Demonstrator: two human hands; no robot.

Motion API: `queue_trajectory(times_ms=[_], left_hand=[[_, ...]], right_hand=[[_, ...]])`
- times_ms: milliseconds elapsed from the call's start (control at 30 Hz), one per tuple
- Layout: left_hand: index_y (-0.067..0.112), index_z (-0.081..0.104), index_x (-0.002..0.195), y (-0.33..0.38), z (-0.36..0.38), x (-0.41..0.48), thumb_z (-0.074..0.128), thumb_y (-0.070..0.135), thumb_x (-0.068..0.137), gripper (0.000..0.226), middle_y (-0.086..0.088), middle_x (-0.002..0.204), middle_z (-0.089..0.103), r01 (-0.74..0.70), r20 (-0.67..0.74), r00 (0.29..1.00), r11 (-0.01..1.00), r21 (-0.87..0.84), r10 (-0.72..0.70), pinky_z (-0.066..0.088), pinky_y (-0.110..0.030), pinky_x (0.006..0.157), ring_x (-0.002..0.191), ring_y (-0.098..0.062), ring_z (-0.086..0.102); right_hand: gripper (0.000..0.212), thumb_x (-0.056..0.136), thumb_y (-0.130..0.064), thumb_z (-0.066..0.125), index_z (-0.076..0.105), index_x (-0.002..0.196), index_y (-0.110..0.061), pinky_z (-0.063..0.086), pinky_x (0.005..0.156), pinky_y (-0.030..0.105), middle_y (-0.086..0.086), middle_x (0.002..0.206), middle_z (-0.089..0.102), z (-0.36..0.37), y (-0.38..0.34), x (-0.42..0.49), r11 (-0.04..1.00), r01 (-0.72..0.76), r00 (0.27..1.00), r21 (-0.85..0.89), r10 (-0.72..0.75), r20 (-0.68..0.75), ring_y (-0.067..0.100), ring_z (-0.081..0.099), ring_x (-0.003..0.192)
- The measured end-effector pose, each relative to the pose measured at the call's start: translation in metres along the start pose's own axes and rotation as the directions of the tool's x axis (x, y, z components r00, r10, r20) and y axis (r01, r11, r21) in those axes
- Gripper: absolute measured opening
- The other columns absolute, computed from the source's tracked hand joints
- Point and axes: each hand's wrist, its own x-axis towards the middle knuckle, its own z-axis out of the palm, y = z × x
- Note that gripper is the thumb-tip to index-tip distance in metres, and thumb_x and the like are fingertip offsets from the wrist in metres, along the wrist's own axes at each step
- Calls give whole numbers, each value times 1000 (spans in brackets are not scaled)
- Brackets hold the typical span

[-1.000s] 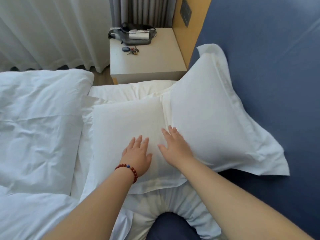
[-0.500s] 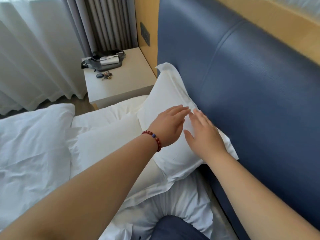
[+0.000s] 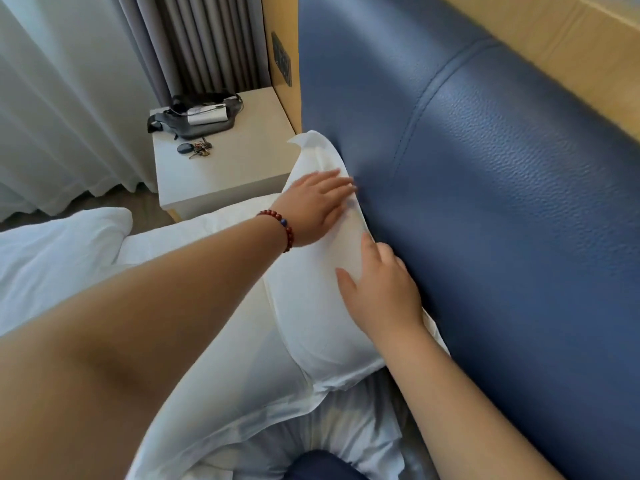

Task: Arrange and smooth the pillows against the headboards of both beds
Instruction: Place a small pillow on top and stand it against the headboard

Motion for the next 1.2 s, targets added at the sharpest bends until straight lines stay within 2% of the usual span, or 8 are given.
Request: queue_trajectory(times_ms=[133,333,567,700,767,867,1033,1200], left_hand=[[20,45,145,-10,8,-10,18,42,100,56,2,151,43,-116,12,993,992,-42,117,17,-39,118,144,-20,30],[22,29,153,-43,-3,32,22,38,104,51,6,160,25,211,51,975,973,91,-216,8,-41,119,149,-19,14],[14,53,138,-53,-4,35,25,43,99,56,-5,142,53,-93,-116,988,992,88,103,28,-44,115,138,-26,40],[13,56,135,-66,-3,53,41,44,91,56,-6,137,56,126,-238,960,986,-112,-150,30,-44,113,133,-32,41],[12,53,136,-69,-6,62,54,39,91,53,-6,133,56,254,-196,917,888,-382,-347,32,-34,110,129,-27,46],[19,50,136,-73,-12,67,71,31,87,54,-2,125,57,449,142,849,553,-701,-509,42,-25,98,114,-15,56],[19,72,88,-89,-26,65,80,30,76,18,-2,93,69,458,220,815,362,-812,-536,50,-29,87,86,-13,62],[7,71,95,-106,-44,57,72,13,85,12,-5,99,72,466,364,770,72,-882,-524,51,-29,97,101,-17,66]], right_hand=[[79,95,-47,50,15,154,-9,35,107,34,9,155,26,1,-8,21,998,34,999,61,-36,38,26,33,138],[62,97,-45,50,34,146,-12,44,87,37,12,134,51,6,-11,50,989,7,999,151,-13,41,32,52,115],[82,89,-64,49,29,152,-15,47,92,42,16,126,54,11,-16,61,979,-20,997,203,6,71,35,54,112],[79,89,-64,51,32,151,-19,47,92,41,12,121,54,16,-15,58,964,-15,998,264,-2,64,32,55,109],[78,90,-63,50,31,152,-20,47,93,40,11,120,54,17,-16,57,960,-15,998,280,-4,67,31,55,109],[77,90,-63,50,32,151,-22,47,93,40,10,119,55,17,-15,56,955,-23,998,297,5,64,30,55,108],[75,90,-64,48,30,152,-27,48,93,40,7,116,55,20,-16,54,950,-18,997,313,-9,83,29,55,105],[74,90,-64,48,30,152,-28,48,93,39,6,118,55,20,-14,55,943,-19,998,333,-3,66,28,55,106]])
